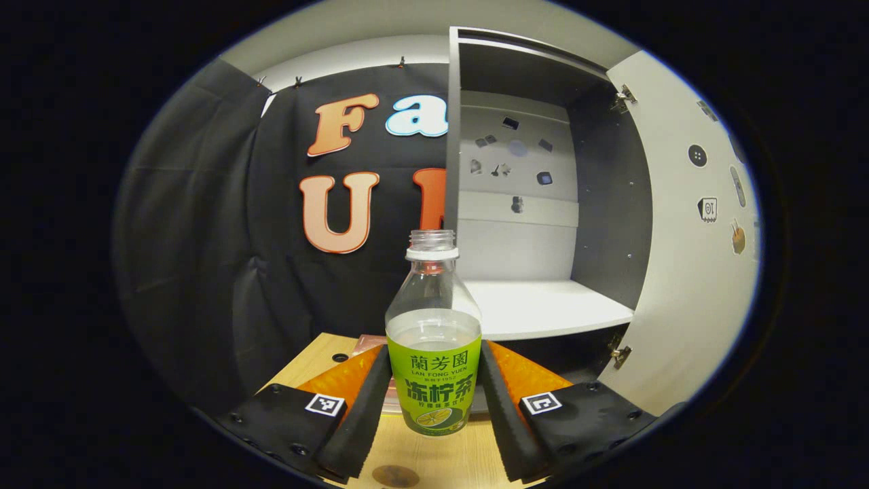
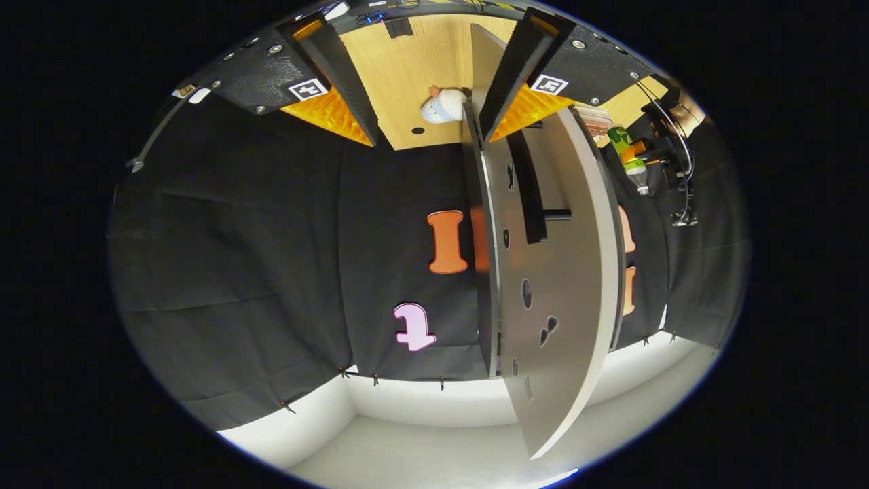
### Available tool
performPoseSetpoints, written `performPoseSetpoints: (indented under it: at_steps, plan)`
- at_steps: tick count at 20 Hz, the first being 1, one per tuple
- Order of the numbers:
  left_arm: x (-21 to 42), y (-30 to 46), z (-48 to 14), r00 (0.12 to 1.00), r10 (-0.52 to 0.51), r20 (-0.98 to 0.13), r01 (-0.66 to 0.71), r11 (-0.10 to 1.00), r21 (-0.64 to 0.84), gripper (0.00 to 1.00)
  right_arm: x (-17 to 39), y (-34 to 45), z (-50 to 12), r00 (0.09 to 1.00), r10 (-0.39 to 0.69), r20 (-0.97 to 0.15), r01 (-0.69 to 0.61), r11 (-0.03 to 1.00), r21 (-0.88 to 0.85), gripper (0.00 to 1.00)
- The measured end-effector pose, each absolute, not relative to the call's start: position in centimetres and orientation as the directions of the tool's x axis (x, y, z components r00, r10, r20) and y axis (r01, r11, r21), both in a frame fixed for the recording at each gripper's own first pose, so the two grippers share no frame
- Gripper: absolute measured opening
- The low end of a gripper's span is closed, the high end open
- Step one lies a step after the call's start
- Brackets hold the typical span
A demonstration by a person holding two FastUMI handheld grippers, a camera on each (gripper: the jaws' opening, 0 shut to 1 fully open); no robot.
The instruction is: Open the cabinet door with the right hand, grasp the bottle in the cabinet with the left hand and place it on the coaster, then close the cabinet door with the right hand.
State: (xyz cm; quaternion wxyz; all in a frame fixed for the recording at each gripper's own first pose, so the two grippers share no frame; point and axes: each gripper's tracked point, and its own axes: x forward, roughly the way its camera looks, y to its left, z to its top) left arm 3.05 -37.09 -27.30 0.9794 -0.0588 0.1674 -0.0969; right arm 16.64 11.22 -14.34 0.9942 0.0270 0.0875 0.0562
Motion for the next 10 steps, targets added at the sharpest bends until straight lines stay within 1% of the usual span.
performPoseSetpoints:
  at_steps: [1, 2, 7, 8, 10]
  plan:
    - [2.5, -36.4, -28.5, 0.924, -0.198, -0.328, 0.159, 0.977, -0.142, 0.82, 16.4, 11.4, -14.4, 0.977, 0.121, -0.174, -0.112, 0.992, 0.059, 0.98]
    - [1.8, -35.7, -29.7, 0.920, -0.190, -0.344, 0.152, 0.979, -0.134, 0.80, 16.2, 11.7, -14.4, 0.976, 0.124, -0.176, -0.116, 0.992, 0.056, 0.98]
    - [-1.1, -33.9, -36.1, 0.897, -0.187, -0.401, 0.144, 0.980, -0.135, 0.80, 15.6, 12.3, -14.4, 0.974, 0.125, -0.187, -0.118, 0.992, 0.050, 0.98]
    - [-1.6, -33.8, -37.5, 0.894, -0.189, -0.405, 0.147, 0.980, -0.134, 0.80, 15.6, 12.4, -14.5, 0.974, 0.124, -0.190, -0.116, 0.992, 0.050, 0.93]
    - [-2.4, -33.6, -39.9, 0.888, -0.193, -0.416, 0.151, 0.980, -0.133, 0.80, 15.6, 12.4, -14.5, 0.974, 0.117, -0.192, -0.110, 0.993, 0.047, 0.93]
